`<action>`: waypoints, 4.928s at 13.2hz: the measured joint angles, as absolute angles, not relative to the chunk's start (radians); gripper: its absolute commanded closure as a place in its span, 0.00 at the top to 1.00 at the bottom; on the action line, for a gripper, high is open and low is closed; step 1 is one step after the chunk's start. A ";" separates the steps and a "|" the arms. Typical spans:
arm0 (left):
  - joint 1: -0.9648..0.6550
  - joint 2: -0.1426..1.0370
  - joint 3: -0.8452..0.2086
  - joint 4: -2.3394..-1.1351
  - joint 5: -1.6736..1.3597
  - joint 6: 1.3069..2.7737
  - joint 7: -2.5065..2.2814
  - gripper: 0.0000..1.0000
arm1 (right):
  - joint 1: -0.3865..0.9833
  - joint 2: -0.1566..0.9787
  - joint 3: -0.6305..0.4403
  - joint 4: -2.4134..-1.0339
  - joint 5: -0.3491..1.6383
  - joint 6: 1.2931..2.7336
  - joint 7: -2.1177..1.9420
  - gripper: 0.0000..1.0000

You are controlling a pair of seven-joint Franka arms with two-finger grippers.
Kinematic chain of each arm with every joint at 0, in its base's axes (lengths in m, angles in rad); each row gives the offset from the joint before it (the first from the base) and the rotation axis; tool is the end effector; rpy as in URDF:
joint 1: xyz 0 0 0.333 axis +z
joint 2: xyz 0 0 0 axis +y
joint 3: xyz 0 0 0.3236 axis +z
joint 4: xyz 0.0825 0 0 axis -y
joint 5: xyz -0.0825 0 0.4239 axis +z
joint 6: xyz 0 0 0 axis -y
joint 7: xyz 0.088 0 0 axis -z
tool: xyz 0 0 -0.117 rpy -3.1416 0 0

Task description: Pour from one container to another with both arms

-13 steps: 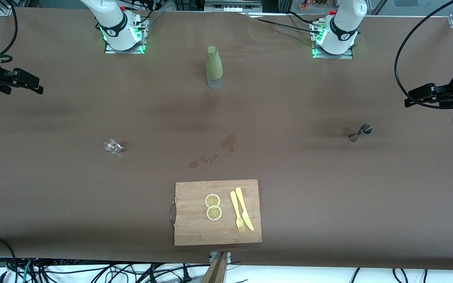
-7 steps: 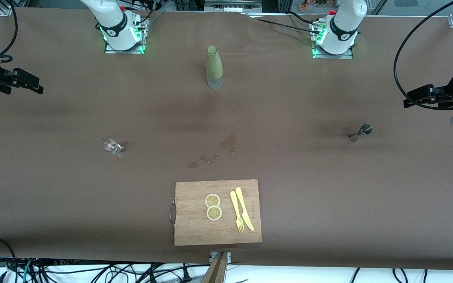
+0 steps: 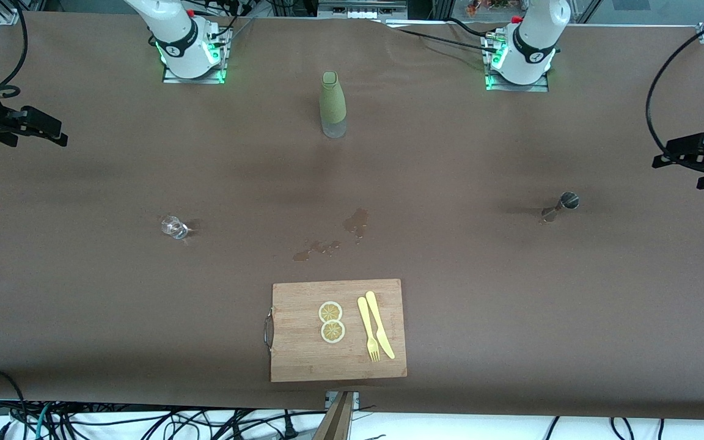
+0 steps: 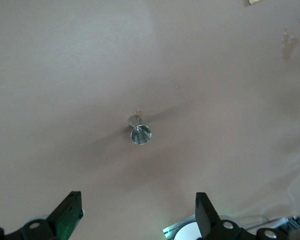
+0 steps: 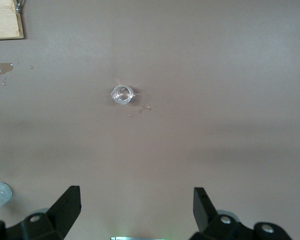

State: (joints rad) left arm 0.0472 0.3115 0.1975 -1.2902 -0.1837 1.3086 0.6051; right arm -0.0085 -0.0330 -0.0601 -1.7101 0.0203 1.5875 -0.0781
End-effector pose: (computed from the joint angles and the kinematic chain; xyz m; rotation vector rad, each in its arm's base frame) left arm 0.6441 0.1154 0.5518 2.8430 -0.5511 -0.3090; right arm 0.5780 -0.0378 0.5718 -3.1098 -0.0130 0.1366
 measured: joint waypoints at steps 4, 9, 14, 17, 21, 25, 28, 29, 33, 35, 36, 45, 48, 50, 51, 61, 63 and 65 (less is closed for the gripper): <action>0.140 0.357 0.249 -1.353 -0.306 1.309 0.846 1.00 | -0.007 0.003 -0.057 -1.711 0.020 1.555 -0.121 1.00; 0.237 0.425 0.330 -1.433 -0.483 1.306 1.261 1.00 | -0.016 0.063 -0.110 -1.711 0.055 1.544 -0.474 1.00; 0.360 0.581 0.364 -1.569 -0.708 1.304 1.778 1.00 | -0.027 0.125 -0.213 -1.711 0.227 1.544 -0.758 1.00; 0.404 0.693 0.383 -1.629 -0.843 1.285 2.076 1.00 | -0.068 0.189 -0.229 -1.711 0.330 1.548 -0.997 1.00; 0.450 0.787 0.385 -1.631 -0.957 1.264 2.338 1.00 | -0.138 0.286 -0.232 -1.711 0.476 1.564 -1.352 1.00; 0.471 0.798 0.387 -1.626 -0.966 1.256 2.391 1.00 | -0.184 0.412 -0.233 -1.712 0.660 1.592 -1.732 1.00; 0.491 0.855 0.385 -1.629 -1.024 1.199 2.494 1.00 | -0.202 0.516 -0.233 -1.712 0.799 1.632 -2.012 1.00; 0.491 0.884 0.379 -1.630 -1.037 1.183 2.526 1.00 | -0.208 0.552 -0.233 -1.712 0.844 1.634 -2.086 1.00; 0.486 0.970 0.320 -1.628 -1.049 1.158 2.624 1.00 | -0.217 0.688 -0.232 -1.715 1.021 1.635 -2.320 1.00; 0.482 0.980 0.299 -1.627 -1.049 1.156 2.634 1.00 | -0.213 0.741 -0.226 -1.720 1.093 1.634 -2.398 1.00; 0.480 0.983 0.286 -1.627 -1.049 1.156 2.636 1.00 | -0.208 0.764 -0.223 -1.726 1.121 1.633 -2.437 1.00; 0.408 1.010 0.232 -1.616 -1.059 1.160 2.643 1.00 | -0.177 0.888 -0.154 -1.745 1.230 1.620 -2.634 1.00; 0.392 1.016 0.232 -1.616 -1.070 1.174 2.643 1.00 | -0.176 0.892 -0.148 -1.744 1.235 1.614 -2.638 0.94; 0.388 1.017 0.231 -1.615 -1.070 1.181 2.643 1.00 | -0.176 0.892 -0.148 -1.744 1.235 1.604 -2.639 0.67; 0.387 1.017 0.227 -1.615 -1.071 1.184 2.643 1.00 | -0.176 0.892 -0.148 -1.744 1.236 1.600 -2.639 0.63; 0.382 1.017 0.221 -1.601 -1.104 1.192 2.644 0.57 | -0.179 0.896 -0.148 -1.744 1.238 1.591 -2.640 0.19; 0.383 1.017 0.221 -1.600 -1.104 1.193 2.646 0.46 | -0.179 0.897 -0.148 -1.744 1.241 1.587 -2.637 0.16; 0.384 1.020 0.221 -1.600 -1.104 1.201 2.648 0.41 | -0.179 0.897 -0.148 -1.743 1.247 1.575 -2.630 0.16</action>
State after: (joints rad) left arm 0.3837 1.0198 0.2211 -1.6003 -1.1040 1.2005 2.6484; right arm -0.1789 0.8967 -0.1479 -1.7433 1.2469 1.5747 -2.6296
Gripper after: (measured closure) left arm 0.542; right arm 0.828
